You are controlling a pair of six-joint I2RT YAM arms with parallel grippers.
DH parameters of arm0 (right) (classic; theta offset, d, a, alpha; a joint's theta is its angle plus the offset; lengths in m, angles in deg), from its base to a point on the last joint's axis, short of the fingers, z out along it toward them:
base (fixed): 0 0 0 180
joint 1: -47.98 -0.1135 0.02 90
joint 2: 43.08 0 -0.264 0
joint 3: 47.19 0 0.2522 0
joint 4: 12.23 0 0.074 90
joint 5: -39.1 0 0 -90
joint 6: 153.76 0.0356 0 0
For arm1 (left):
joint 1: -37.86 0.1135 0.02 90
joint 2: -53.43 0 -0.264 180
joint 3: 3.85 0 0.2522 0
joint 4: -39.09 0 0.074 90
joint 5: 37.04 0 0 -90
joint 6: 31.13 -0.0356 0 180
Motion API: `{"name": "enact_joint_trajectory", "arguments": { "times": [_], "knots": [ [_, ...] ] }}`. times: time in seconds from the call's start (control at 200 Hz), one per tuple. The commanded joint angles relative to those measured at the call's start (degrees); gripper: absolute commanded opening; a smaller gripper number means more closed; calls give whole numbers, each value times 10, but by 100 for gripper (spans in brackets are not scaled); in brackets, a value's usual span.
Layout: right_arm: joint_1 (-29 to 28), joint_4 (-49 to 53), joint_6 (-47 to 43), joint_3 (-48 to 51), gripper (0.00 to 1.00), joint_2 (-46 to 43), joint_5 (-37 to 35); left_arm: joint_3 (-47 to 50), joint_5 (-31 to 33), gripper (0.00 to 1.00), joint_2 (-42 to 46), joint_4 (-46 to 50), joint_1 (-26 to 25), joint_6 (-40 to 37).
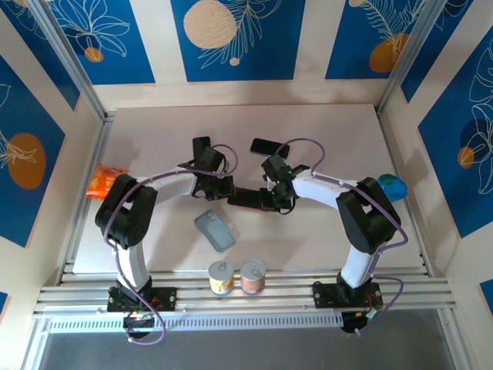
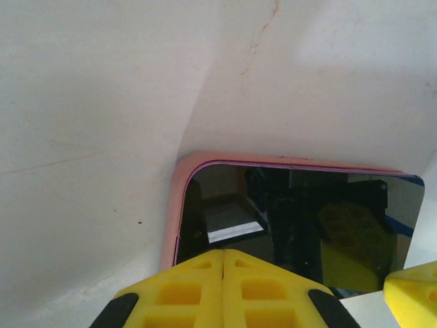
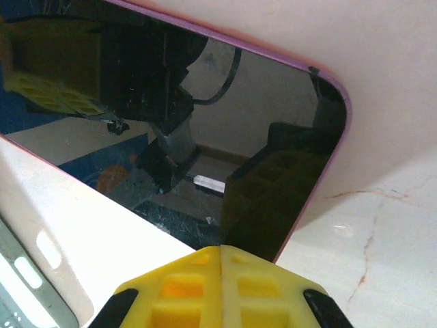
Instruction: Put the phone into the phone case
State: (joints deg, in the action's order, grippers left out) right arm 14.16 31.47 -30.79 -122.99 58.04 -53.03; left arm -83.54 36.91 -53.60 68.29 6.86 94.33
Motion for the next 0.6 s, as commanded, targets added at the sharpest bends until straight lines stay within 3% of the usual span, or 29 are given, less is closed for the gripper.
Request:
{"name": "enact_joint_trajectory", "arguments": {
  "times": [0.0,0.355,0.595],
  "knots": [
    [-12,22,-11,5,0,38,-19,-18,-13,7,-14,-11,-2,-4],
    [-37,48,-23,-2,0,91,-37,-3,-2,6,-46,-10,-1,-19],
    [-45,25,-2,25,0,154,3,-1,-10,6,-56,-17,-2,-14]
  ]
}}
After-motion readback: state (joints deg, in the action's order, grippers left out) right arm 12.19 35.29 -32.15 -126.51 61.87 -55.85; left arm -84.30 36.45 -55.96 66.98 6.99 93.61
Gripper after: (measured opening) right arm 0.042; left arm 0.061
